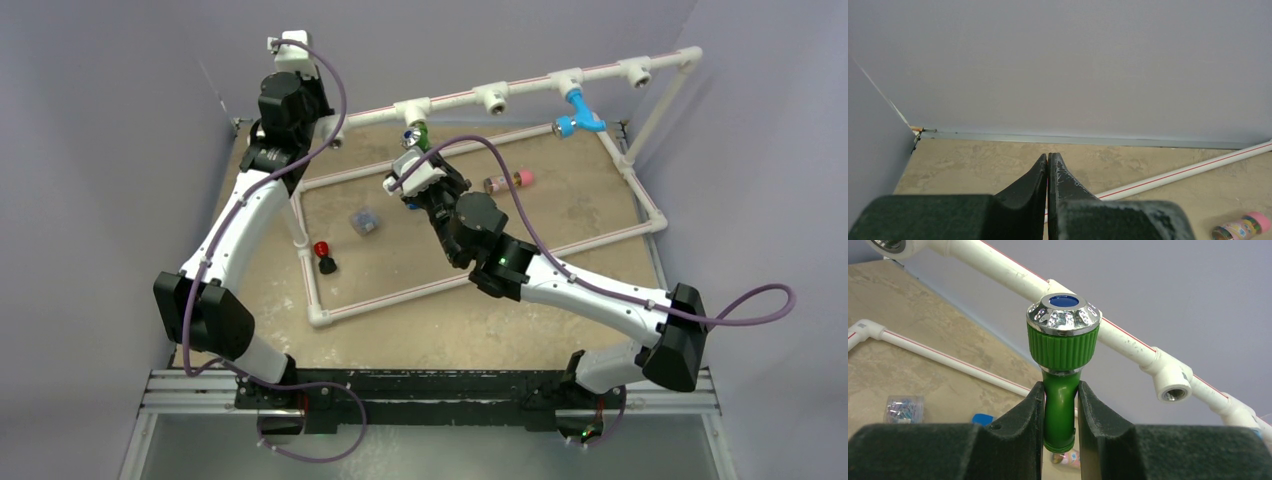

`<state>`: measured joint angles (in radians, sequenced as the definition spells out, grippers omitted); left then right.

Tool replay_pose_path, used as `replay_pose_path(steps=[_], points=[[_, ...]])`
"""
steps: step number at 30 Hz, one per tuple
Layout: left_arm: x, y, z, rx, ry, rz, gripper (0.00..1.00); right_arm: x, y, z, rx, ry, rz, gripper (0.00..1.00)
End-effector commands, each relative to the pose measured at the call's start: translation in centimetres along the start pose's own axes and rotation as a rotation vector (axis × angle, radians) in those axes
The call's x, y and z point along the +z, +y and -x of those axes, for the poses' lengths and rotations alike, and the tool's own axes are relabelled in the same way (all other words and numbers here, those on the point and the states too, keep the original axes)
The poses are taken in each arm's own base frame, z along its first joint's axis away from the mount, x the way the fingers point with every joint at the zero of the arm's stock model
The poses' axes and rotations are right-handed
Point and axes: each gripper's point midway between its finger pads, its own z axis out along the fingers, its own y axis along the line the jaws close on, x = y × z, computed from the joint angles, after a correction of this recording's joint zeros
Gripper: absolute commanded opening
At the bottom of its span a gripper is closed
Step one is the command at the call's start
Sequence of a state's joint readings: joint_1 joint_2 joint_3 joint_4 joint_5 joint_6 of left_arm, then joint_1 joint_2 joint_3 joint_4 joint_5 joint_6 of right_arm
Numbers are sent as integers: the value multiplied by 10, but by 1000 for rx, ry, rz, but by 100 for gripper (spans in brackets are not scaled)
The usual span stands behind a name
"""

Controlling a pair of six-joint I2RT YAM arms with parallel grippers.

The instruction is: Install the water faucets

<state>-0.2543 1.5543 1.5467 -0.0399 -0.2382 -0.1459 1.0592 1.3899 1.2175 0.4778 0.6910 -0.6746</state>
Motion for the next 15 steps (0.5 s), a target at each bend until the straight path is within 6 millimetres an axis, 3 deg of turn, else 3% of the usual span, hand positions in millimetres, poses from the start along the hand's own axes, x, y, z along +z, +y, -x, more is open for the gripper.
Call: replay_pose_path(steps=[1,8,15], points=[[3,-13,-106,62,297,-46,0,9,-13,15,55,-39,-49,0],[3,-13,-107,62,301,-49,0,13,-5,12,169,-32,-28,0],[3,-14,-108,59,305,-52,0,16,17,6,342,-23,10,0]])
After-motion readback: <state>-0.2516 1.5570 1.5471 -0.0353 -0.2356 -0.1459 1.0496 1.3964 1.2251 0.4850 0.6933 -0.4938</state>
